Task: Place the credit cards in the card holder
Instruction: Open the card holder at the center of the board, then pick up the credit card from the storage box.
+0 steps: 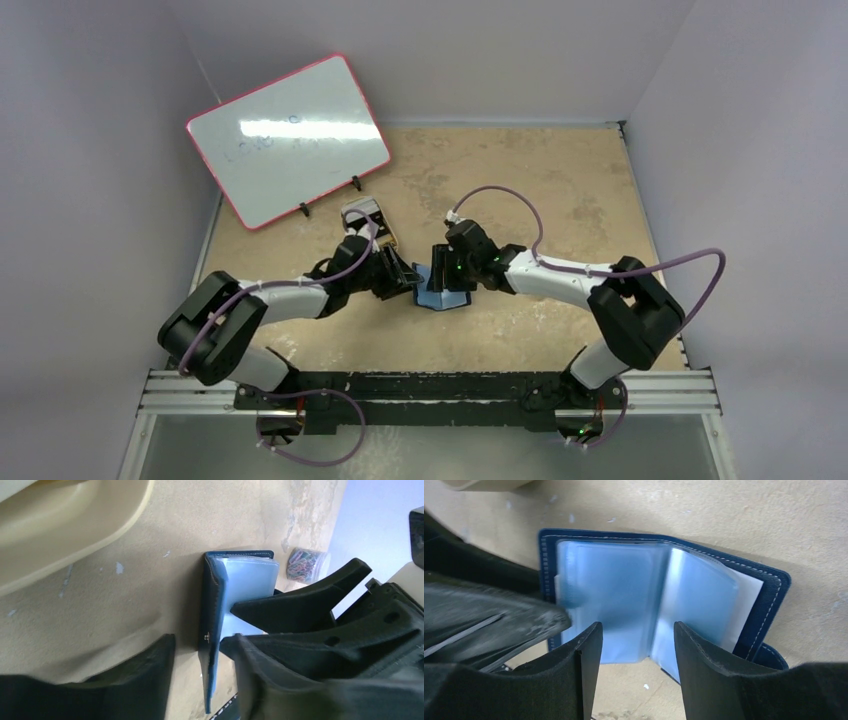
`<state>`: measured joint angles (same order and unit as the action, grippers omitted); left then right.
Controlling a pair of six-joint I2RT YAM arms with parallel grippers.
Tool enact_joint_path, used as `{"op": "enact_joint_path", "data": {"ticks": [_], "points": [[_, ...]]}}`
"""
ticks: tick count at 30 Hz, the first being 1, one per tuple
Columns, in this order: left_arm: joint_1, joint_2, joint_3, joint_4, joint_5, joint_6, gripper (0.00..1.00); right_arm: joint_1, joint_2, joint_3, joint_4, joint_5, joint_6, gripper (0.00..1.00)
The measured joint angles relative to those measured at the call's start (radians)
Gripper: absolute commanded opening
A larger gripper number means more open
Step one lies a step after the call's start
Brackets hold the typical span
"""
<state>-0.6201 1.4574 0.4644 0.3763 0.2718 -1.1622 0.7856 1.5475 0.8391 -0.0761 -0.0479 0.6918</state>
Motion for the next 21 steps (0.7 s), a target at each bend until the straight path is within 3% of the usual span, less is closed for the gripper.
{"op": "enact_joint_path", "data": {"ticks": [4, 7, 12, 21], "points": [[-0.005, -0.081, 0.004, -0.119, -0.07, 0.018, 0.59, 0.002, 0.035, 0.0, -0.002, 0.036, 0.005, 0.57], [-0.007, -0.175, 0.051, -0.289, -0.169, 0.062, 0.53, 0.002, 0.036, 0.0, -0.008, 0.066, 0.008, 0.57], [-0.002, -0.254, 0.194, -0.523, -0.329, 0.135, 0.53, 0.007, 0.036, 0.0, -0.019, 0.091, 0.013, 0.57], [0.184, -0.157, 0.483, -0.85, -0.425, 0.358, 0.6, 0.033, 0.065, 0.041, -0.065, 0.136, 0.028, 0.61]]}}
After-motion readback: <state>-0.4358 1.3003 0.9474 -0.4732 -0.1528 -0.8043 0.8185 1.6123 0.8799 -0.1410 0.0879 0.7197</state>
